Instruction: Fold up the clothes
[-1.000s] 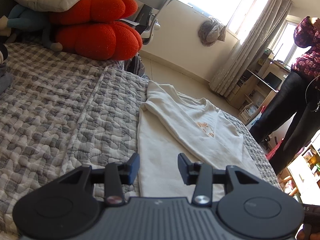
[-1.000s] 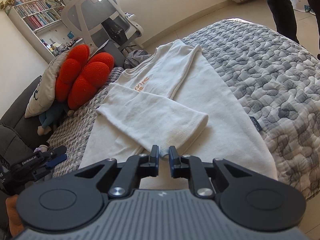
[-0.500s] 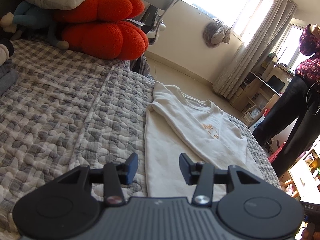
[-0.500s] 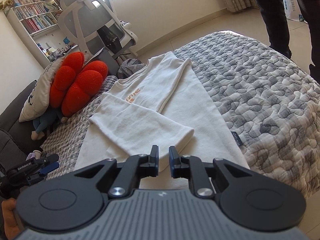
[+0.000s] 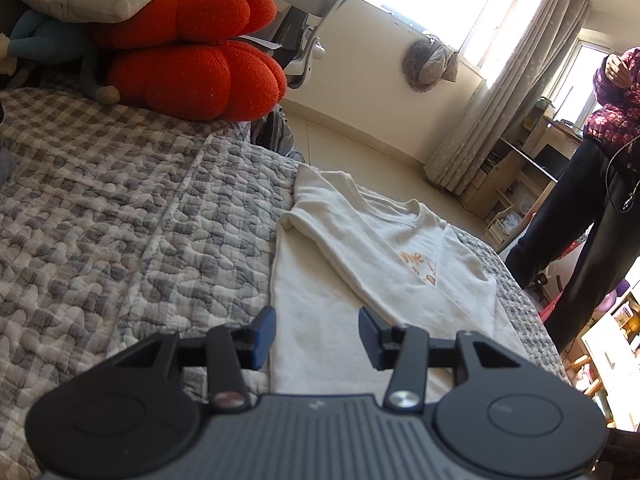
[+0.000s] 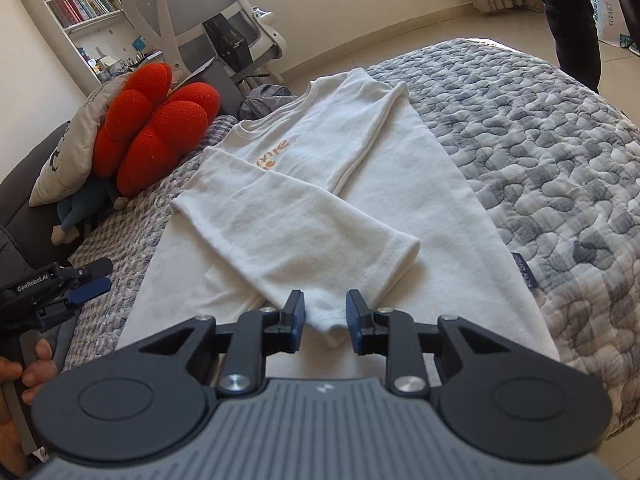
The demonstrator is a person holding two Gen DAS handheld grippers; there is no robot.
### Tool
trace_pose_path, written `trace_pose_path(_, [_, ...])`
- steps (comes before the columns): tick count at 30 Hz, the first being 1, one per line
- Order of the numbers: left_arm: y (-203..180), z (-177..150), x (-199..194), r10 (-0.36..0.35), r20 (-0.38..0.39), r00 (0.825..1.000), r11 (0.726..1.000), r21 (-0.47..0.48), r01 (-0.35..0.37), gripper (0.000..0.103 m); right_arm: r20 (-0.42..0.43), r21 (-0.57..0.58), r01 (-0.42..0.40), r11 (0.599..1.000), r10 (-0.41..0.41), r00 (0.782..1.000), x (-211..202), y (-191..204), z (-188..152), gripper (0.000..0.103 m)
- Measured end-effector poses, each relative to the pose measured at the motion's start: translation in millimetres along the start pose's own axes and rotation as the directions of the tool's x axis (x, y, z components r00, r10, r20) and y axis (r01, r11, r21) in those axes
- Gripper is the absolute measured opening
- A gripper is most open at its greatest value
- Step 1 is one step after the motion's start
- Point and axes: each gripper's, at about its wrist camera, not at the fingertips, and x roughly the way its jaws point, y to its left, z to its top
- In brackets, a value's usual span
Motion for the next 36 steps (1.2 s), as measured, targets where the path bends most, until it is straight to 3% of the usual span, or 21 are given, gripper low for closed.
trace_pose_path(6, [-7,-1,15,0.002,-0.018,1.0,1.0,0.008,-0.001,0.047,0.104,0.001,-0.007,1.0,0.007,0.995,-11,-3,0,0.028])
trace_pose_path(15, [-35,-9,36,-0.027,-0.052,0.998,0.998,0.048,0.03,0.047,0.076,0.083,-0.042,0.996,0.036,0.996,5,-12,-2,0.031])
trace_pose_path(18, [-55,-21,39,-0.032,-0.061,0.998,0.989,0.142,0.04,0.057,0.072,0.089,-0.047,0.995,0.041,0.997,4,-12,-2,0.033])
trace_pose_path(21, [-67,-33,51,-0.004,-0.097,0.995,0.978,0.208,0.025,0.059,0.07,0.084,-0.045,0.995,0.039,0.997,4,-11,-2,0.033])
trace_pose_path(36, [-57,-36,41,0.006,-0.07,0.998,0.985,0.171,0.006,0.058,0.059,0.081,-0.041,0.996,0.036,0.998,6,-10,-3,0.035])
